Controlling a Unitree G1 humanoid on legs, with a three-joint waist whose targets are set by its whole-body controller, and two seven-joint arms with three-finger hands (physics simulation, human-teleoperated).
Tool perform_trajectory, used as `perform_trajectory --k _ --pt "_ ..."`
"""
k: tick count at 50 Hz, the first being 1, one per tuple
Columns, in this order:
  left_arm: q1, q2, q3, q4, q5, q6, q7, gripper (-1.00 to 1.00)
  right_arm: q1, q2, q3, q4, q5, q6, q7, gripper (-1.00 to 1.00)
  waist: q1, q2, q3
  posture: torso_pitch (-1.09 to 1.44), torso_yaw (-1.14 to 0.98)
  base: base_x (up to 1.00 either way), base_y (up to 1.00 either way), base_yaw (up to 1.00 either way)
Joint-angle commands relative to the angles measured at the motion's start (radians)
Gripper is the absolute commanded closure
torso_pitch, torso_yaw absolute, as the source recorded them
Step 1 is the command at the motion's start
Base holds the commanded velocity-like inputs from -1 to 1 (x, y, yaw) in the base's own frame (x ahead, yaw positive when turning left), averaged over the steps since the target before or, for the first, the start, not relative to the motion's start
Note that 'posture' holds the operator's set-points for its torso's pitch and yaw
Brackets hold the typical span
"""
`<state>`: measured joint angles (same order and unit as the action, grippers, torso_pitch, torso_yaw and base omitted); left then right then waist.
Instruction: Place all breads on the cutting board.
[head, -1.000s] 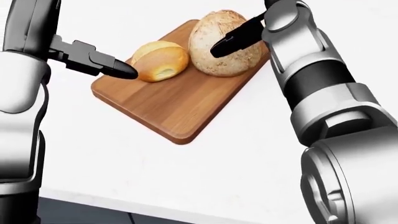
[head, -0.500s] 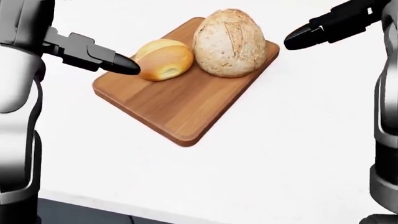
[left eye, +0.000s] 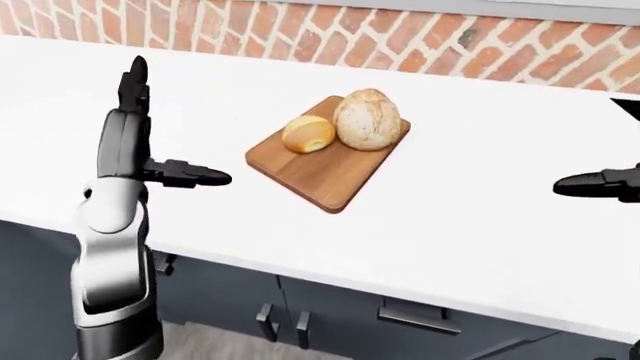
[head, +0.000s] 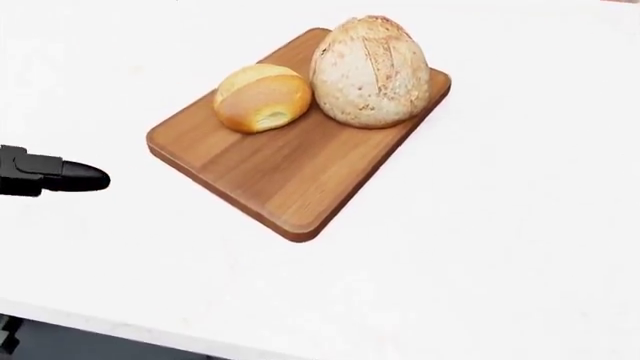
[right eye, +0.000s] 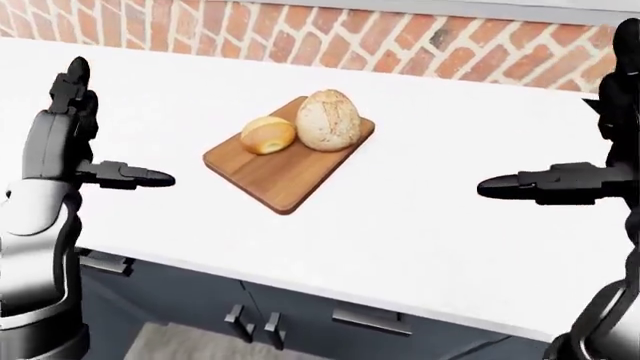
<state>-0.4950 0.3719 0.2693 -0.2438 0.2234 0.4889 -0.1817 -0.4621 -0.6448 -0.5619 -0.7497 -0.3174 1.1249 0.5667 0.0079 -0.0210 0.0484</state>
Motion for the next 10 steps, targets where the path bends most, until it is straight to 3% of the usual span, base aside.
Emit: perform_trajectory --k 1,5,9,10 --pt "-0.02 0.027 0.039 -0.063 -0.018 -0.028 0.022 -1.0 0.015 -0.018 -0.042 -0.036 0.024 -0.015 -0.01 -1.0 0.001 0.001 -0.026 0.0 0.0 0.0 0.0 0.0" --pt "0.029 0.041 0.094 -0.101 -0.065 -0.036 0.053 -1.0 0.177 0.055 -0.149 -0.072 0.038 -0.12 -0.023 -1.0 -0.001 -0.001 -0.022 0.0 0.0 0.0 0.0 0.0" --pt "0.105 0.04 0.147 -0.121 -0.123 -0.083 0.096 -1.0 0.312 0.138 -0.353 -0.123 0.102 -0.205 0.011 -1.0 0.0 0.0 -0.025 0.0 0.0 0.0 0.0 0.0" --pt "0.111 0.042 0.149 -0.121 -0.13 -0.088 0.105 -1.0 0.323 0.141 -0.373 -0.13 0.117 -0.205 0.016 -1.0 0.0 0.001 -0.025 0.0 0.0 0.0 0.0 0.0"
